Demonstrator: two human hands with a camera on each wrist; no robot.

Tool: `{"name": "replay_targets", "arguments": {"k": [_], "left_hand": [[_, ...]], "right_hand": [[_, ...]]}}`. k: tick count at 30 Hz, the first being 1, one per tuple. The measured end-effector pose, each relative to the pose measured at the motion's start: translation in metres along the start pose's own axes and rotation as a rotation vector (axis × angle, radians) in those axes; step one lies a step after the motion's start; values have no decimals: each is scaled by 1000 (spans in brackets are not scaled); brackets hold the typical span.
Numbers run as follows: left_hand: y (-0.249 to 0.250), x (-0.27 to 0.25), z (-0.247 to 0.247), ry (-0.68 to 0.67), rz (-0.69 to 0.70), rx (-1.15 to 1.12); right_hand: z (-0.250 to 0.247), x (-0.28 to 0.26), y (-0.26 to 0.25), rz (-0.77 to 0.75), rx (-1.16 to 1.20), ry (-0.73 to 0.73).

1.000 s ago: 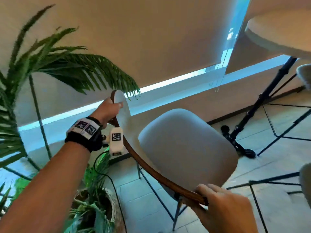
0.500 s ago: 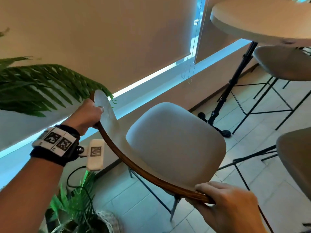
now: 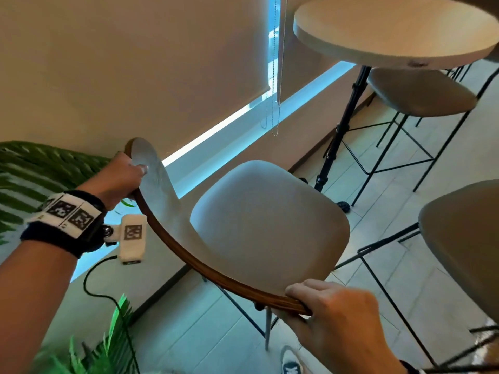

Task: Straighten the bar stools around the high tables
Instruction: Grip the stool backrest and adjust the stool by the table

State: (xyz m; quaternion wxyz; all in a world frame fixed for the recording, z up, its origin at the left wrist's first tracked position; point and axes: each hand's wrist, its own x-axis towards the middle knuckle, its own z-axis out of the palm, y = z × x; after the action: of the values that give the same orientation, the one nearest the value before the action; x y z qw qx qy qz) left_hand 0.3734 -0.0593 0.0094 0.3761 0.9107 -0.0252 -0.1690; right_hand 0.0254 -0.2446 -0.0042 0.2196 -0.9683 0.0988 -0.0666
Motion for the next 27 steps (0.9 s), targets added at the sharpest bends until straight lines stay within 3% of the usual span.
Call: {"name": "replay_targets", "arguments": {"k": [14,27], "left_hand": [[58,59,34,-10,115,188],[90,86,51,10,132,210]], "right_hand": [[-2,45,51,43,6,7],[-8,75,82,4,15,50]]}}
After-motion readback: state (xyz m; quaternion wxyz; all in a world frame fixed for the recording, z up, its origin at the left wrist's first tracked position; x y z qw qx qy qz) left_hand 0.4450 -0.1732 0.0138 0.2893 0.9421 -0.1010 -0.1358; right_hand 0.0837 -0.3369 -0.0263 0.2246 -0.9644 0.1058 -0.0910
